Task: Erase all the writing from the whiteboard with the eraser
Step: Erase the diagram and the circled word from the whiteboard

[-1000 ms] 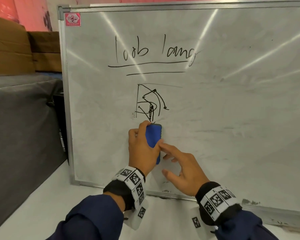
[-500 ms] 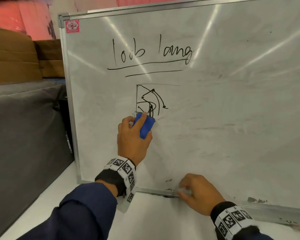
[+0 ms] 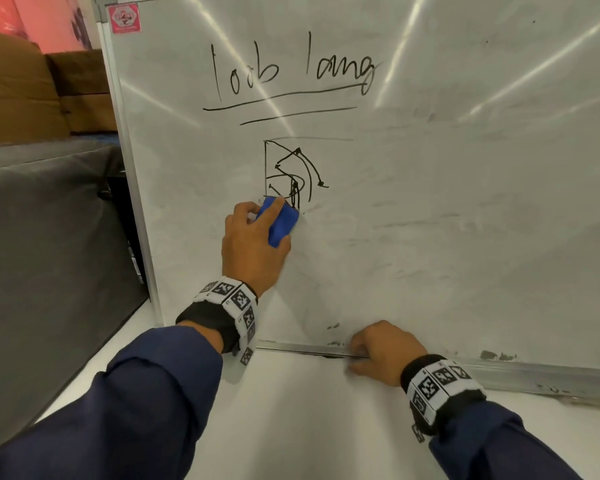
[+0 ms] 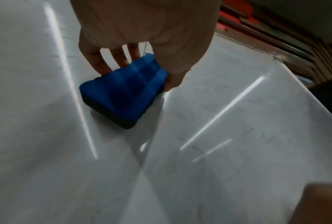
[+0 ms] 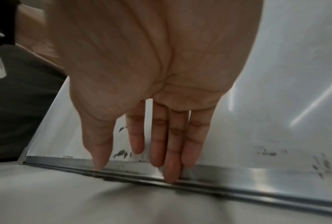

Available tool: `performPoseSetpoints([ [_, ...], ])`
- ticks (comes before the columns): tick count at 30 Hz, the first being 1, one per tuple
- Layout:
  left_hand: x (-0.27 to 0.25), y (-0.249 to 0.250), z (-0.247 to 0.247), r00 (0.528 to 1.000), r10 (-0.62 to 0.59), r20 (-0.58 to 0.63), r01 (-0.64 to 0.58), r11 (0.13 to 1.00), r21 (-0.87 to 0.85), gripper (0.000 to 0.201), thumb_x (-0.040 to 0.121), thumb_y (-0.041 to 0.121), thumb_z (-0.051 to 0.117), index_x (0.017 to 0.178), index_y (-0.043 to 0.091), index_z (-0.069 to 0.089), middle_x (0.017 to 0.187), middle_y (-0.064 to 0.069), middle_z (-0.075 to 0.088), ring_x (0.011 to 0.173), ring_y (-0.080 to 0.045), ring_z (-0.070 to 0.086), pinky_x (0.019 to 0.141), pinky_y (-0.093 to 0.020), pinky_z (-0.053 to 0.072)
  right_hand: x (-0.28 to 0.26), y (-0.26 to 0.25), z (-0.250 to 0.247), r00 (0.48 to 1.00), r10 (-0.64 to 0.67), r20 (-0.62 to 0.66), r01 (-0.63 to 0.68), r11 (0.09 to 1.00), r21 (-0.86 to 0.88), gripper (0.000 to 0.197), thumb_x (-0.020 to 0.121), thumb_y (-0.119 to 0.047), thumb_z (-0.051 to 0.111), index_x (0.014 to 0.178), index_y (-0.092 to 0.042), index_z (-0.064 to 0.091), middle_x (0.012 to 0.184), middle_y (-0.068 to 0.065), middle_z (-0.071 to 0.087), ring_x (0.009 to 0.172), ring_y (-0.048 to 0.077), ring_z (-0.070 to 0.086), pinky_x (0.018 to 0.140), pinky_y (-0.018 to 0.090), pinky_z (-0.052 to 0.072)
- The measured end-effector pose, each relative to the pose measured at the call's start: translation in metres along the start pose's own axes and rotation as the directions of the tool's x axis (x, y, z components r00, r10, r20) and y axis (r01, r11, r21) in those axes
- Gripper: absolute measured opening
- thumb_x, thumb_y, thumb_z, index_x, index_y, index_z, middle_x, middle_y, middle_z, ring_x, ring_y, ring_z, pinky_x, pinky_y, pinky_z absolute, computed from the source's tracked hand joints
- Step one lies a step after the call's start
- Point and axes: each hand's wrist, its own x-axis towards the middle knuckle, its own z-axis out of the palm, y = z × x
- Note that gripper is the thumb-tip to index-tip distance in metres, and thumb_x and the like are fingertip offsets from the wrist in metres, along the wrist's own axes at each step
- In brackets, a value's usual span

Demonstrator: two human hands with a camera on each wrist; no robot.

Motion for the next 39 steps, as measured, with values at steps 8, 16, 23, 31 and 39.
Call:
performPoseSetpoints([
  [8, 0.002, 0.005, 0.000, 1.000, -0.015, -0.020, 0.014, 1.000, -0.024, 0.065, 0.085, 0.030, 0.074, 0.144, 0.028, 0.049, 0.126, -0.009, 0.046, 0.111, -0.025, 0.046, 0.087, -0.030, 0.041, 0.010, 0.001, -0.013, 0.998, 0.007, 0.058, -0.009, 0.999, 0.034, 0.043, 0.081, -0.058, 0.070, 0.118, -0.035, 0.068, 0.106, -0.002, 0.059, 0.098, 0.020, 0.060, 0.079, 0.032, 0.051],
  [16, 0.004, 0.007, -0.001, 0.999, -0.034, -0.013, 0.033, 0.997, -0.069, 0.064, 0.082, 0.030, 0.076, 0.141, 0.031, 0.052, 0.123, -0.005, 0.045, 0.109, -0.026, 0.049, 0.091, -0.035, 0.049, 0.008, 0.004, 0.000, 1.000, 0.011, -0.019, -0.009, 0.997, 0.071, 0.033, 0.081, -0.056, 0.069, 0.107, -0.036, 0.069, 0.095, -0.005, 0.059, 0.082, 0.016, 0.061, 0.067, 0.028, 0.049],
  [23, 0.008, 0.010, -0.002, 1.000, -0.010, -0.019, 0.008, 0.997, -0.074, 0.064, 0.083, 0.031, 0.076, 0.142, 0.032, 0.051, 0.121, -0.005, 0.045, 0.109, -0.024, 0.050, 0.089, -0.030, 0.046, 0.003, 0.007, 0.004, 0.996, 0.007, -0.091, 0.000, 0.997, 0.073, 0.017, 0.084, -0.051, 0.064, 0.094, -0.037, 0.067, 0.090, -0.006, 0.063, 0.078, 0.016, 0.062, 0.068, 0.030, 0.054],
  [31, 0.004, 0.008, -0.003, 0.999, 0.047, 0.016, -0.047, 0.999, -0.019, 0.063, 0.083, 0.031, 0.076, 0.141, 0.029, 0.053, 0.123, -0.008, 0.047, 0.109, -0.026, 0.050, 0.090, -0.037, 0.050, 0.001, 0.007, 0.004, 0.994, 0.020, -0.105, -0.011, 0.996, 0.085, 0.020, 0.087, -0.048, 0.064, 0.099, -0.033, 0.070, 0.092, -0.005, 0.063, 0.079, 0.016, 0.062, 0.071, 0.032, 0.056],
  [39, 0.013, 0.002, -0.007, 0.994, -0.094, -0.047, 0.091, 0.994, -0.059, 0.068, 0.082, 0.038, 0.076, 0.144, 0.031, 0.047, 0.127, -0.006, 0.045, 0.110, -0.024, 0.050, 0.090, -0.033, 0.047, -0.002, 0.002, 0.000, 0.995, 0.015, -0.099, -0.001, 0.991, 0.137, 0.020, 0.084, -0.052, 0.064, 0.096, -0.036, 0.069, 0.089, -0.008, 0.064, 0.076, 0.014, 0.064, 0.068, 0.031, 0.056],
])
